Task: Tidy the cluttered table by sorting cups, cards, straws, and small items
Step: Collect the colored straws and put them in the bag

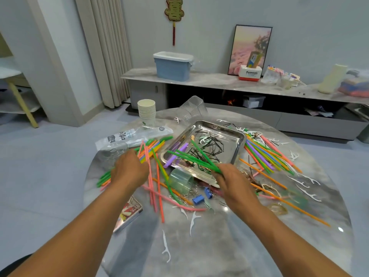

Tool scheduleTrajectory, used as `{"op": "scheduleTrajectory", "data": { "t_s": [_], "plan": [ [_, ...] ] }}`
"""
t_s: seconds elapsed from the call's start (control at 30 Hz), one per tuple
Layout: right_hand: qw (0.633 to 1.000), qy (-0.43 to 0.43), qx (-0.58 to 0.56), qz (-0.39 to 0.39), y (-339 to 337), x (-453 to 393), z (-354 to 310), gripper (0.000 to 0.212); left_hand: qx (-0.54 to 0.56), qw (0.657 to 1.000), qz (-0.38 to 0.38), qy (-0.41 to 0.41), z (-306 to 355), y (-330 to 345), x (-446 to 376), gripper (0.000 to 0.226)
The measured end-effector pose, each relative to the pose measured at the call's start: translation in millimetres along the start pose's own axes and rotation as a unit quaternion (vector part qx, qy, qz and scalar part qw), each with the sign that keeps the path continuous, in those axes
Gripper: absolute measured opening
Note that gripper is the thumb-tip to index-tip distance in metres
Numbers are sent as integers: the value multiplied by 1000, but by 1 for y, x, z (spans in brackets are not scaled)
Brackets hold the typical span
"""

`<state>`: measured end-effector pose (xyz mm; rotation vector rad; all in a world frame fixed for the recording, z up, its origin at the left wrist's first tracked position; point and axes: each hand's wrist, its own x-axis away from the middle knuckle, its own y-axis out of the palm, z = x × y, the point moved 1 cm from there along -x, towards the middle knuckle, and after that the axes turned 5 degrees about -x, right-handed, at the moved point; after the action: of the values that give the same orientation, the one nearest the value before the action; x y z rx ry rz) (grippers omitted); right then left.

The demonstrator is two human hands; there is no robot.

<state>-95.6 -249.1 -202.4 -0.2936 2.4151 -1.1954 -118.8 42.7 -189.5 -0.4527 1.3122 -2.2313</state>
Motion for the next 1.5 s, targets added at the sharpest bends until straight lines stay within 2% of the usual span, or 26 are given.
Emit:
{"op": "scheduleTrajectory", "data": {
  "t_s": [0.1,0.2,0.27,0.43,0.53,0.73,0.93,1.1,1.17,1.27,1.4,1.5],
  "plan": [
    [1000,-27,-3,-1,7,-3,-15,12,-96,994,-20,-42,-20,3,-7,67],
    [998,-47,5,-38,15,-6,-32,22,-132,987,-52,-70,-35,15,-10,51],
    [996,-60,16,-66,23,-8,-42,19,-142,985,-58,-81,-39,21,-12,44],
    [987,-91,20,-127,49,-8,-57,15,-161,981,-69,-82,-41,27,-19,46],
    [981,-94,42,-165,63,-3,-64,22,-178,980,-54,-64,-44,29,-23,58],
    [978,-54,43,-195,77,9,-70,33,-159,983,0,-97,-59,33,-25,85],
    [977,-20,50,-207,84,13,-77,45,-138,985,-30,-95,-71,35,-29,100],
    [979,14,48,-199,88,13,-86,45,-134,988,-32,-64,-59,36,-23,91],
    [982,36,35,-182,88,13,-90,35,-121,991,-31,-47,-50,36,-19,85],
    [986,76,25,-144,86,15,-95,23,-88,995,-35,-26,-37,35,-14,65],
    [985,112,45,-125,81,17,-97,23,-7,995,-101,4,-26,34,-13,32],
    [983,138,31,-116,78,17,-96,24,68,990,-120,20,-19,32,-16,26]
  ]
}}
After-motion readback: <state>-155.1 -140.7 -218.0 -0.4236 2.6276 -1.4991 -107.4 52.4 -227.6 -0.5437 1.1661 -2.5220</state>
